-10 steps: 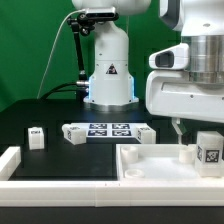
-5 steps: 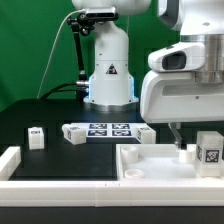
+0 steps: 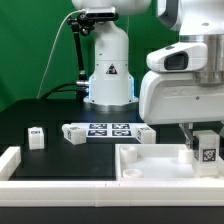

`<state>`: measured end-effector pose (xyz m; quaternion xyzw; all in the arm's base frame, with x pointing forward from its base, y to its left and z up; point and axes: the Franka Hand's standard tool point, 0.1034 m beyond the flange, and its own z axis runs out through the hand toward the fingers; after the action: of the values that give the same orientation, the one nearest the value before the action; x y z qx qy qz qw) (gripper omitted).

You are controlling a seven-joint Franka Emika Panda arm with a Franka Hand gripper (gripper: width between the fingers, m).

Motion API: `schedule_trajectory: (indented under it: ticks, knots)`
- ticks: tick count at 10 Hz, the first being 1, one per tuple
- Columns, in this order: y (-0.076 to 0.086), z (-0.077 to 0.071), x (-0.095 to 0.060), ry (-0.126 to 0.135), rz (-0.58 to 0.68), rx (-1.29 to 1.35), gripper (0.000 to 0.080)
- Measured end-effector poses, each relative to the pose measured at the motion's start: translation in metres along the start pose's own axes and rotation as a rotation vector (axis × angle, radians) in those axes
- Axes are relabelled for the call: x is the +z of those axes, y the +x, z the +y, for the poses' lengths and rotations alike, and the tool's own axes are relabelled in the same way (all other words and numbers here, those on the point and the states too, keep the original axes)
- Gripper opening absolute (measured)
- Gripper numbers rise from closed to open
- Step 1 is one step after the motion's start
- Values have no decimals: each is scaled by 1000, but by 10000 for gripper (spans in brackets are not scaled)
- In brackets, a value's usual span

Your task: Assemble one leg

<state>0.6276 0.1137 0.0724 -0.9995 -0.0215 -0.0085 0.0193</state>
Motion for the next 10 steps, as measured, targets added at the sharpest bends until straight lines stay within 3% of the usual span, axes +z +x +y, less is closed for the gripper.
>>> schedule_trajectory:
  ticks: [2, 5, 10]
  knots:
    - [0, 0, 1, 5, -1, 37, 291]
    - [0, 3, 2, 44, -4, 393, 291]
    - [-1, 0, 4, 60, -29, 1051, 291]
